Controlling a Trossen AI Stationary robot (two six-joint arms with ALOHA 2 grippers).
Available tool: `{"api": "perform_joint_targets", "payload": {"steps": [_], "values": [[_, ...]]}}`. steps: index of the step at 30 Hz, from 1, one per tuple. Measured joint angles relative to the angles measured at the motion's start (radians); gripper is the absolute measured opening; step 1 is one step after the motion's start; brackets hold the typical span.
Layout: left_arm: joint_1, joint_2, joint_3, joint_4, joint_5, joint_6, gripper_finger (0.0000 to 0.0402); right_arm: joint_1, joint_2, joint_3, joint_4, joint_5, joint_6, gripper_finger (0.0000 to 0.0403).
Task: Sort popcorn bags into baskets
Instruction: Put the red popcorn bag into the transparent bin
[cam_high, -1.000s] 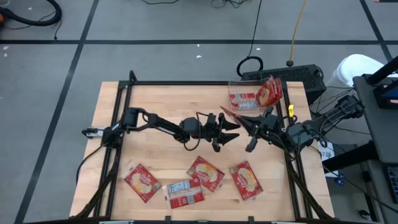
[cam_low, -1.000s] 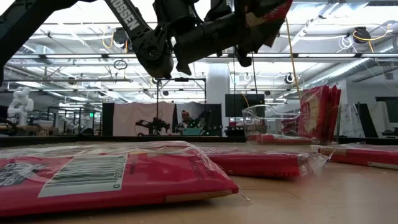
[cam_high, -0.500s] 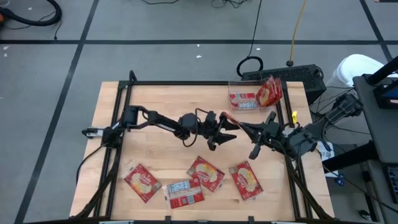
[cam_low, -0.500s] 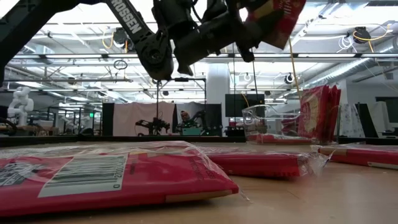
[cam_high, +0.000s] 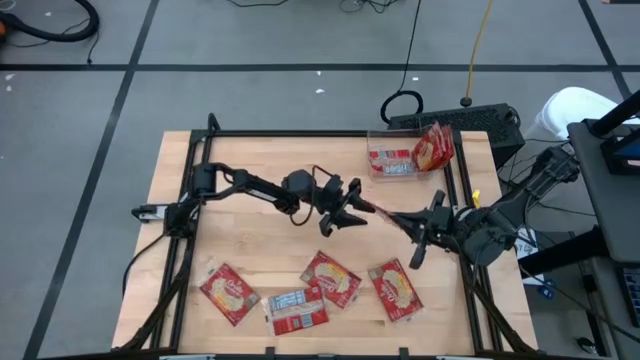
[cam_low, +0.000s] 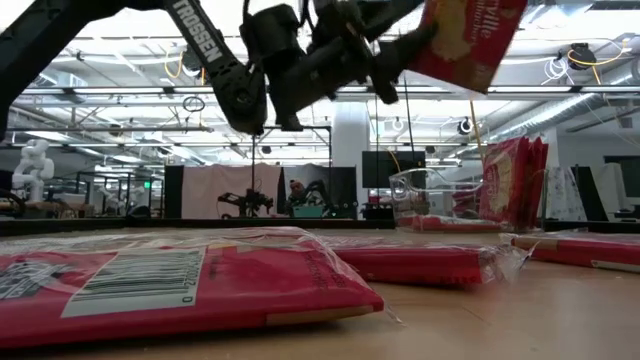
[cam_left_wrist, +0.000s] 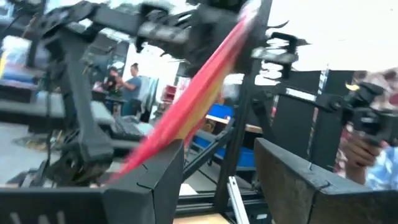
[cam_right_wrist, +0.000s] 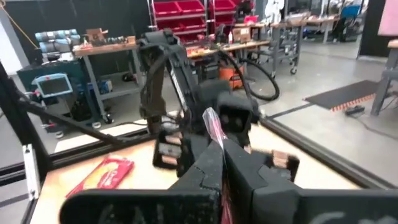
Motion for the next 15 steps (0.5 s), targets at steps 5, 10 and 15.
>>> {"api": "perform_joint_targets", "payload": {"steps": [5,10,15], "values": [[-0.011,-0.081,-0.036,-0.140,-0.001,0.126,0.0198,0.020,-0.007,0.000,-0.099,-0.001,0.105,0.0000],[-0.038,-0.194,-0.056,-0.513,-0.147,0.382,0.0198,0.022,-0.004,-0.011,-0.154,-0.006,0.180,0.0000],[-0.112,-0.235,-0.056,-0.773,-0.389,0.618,0.0209,0.016,-0.003,-0.049,-0.125,-0.104,0.194,0.0000]]}}
